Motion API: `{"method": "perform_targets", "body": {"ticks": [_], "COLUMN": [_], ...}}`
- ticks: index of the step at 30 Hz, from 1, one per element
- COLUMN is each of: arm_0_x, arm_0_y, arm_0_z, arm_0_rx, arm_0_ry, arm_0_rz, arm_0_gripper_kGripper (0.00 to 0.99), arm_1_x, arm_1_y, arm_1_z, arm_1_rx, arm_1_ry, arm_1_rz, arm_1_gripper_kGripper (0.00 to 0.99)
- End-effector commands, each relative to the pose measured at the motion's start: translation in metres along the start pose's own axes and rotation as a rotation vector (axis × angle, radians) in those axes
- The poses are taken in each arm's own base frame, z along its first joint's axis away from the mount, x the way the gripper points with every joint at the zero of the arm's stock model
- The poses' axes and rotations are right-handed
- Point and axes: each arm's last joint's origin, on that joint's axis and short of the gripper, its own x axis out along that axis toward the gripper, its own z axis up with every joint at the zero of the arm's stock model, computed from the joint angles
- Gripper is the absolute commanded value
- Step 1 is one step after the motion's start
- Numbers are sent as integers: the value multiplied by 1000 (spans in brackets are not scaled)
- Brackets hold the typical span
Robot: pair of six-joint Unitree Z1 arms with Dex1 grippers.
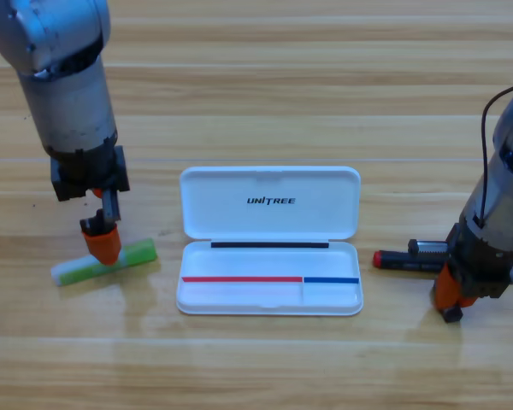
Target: Clean up eraser and pencils
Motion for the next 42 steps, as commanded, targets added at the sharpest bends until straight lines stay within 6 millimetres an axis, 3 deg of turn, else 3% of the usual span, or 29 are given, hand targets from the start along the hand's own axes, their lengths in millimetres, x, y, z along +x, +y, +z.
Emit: {"method": "perform_targets", "body": {"ticks": [1, 5, 9, 11, 16, 24, 30, 32, 36, 38, 39, 42], "arm_0_x": [29, 38, 49, 56, 76, 88, 95, 95, 95, 92, 89, 70], "arm_0_y": [2, 8, 14, 16, 22, 23, 17, 15, 14, 14, 13, 11], "arm_0_z": [-5, -11, -17, -20, -26, -31, -36, -37, -38, -38, -39, -45], "arm_0_rx": [-13, -24, -35, -32, -26, -20, -11, -5, 0, 0, -4, -11], "arm_0_ry": [45, 45, 46, 46, 32, 19, 7, 2, 1, 2, 0, -11], "arm_0_rz": [-49, -47, -46, -45, -71, -71, -77, -83, -95, -94, -90, -41], "arm_0_gripper_kGripper": [990, 990, 990, 990, 990, 939, 738, 623, 331, 67, 0, 0], "arm_1_x": [-11, -80, -103, -96, -58, -13, -1, 0, 2, 3, 5, 10], "arm_1_y": [4, 24, 49, 64, 95, 109, 111, 112, 113, 114, 115, 117], "arm_1_z": [6, -9, -10, -4, 16, 27, 28, 27, 27, 28, 28, 30], "arm_1_rx": [-198, -767, -1169, -1301, -1435, -1499, -1500, -1501, -1499, -1499, -1499, -1498], "arm_1_ry": [93, 24, -51, -49, 7, 94, 122, 126, 129, 129, 131, 135], "arm_1_rz": [-18, 13, 50, 66, 64, 53, 65, 73, 86, 88, 89, 101], "arm_1_gripper_kGripper": [0, 0, 0, 0, 0, 0, 0, 0, 0, 0, 0, 0]}}
